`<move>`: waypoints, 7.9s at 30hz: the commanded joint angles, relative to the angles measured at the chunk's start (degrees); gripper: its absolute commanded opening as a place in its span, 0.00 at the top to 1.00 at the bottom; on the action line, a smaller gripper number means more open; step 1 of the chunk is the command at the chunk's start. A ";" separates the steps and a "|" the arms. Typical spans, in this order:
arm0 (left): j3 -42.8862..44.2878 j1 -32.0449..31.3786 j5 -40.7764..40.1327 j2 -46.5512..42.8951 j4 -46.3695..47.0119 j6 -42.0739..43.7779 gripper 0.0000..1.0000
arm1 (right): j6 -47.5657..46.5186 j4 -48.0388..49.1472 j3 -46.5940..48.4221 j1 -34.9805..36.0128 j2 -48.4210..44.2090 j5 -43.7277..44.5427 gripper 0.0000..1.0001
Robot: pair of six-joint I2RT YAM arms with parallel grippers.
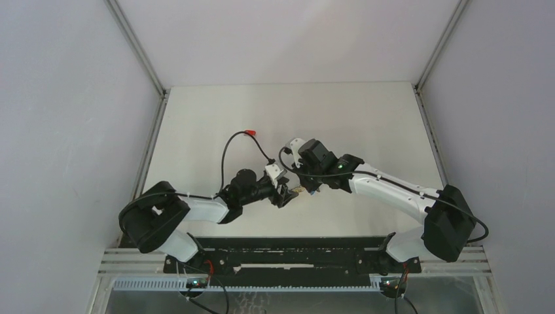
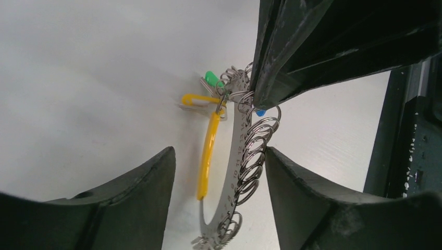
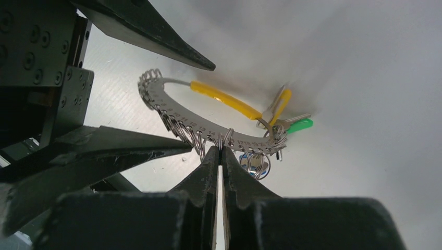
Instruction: Put the keys on the keyring
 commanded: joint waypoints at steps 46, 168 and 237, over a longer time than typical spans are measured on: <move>2.50 -0.34 2.41 -0.58 0.18 2.66 0.82 | 11.12 9.30 -6.67 1.40 -4.47 5.26 0.57; 5.05 -3.71 -0.82 -1.90 -8.22 7.79 0.89 | 21.69 27.20 -20.30 -20.54 -5.93 -28.82 0.83; 3.89 -3.78 -1.53 -3.72 -4.75 1.27 0.90 | 12.06 28.81 -20.88 -18.33 -17.50 -19.60 1.00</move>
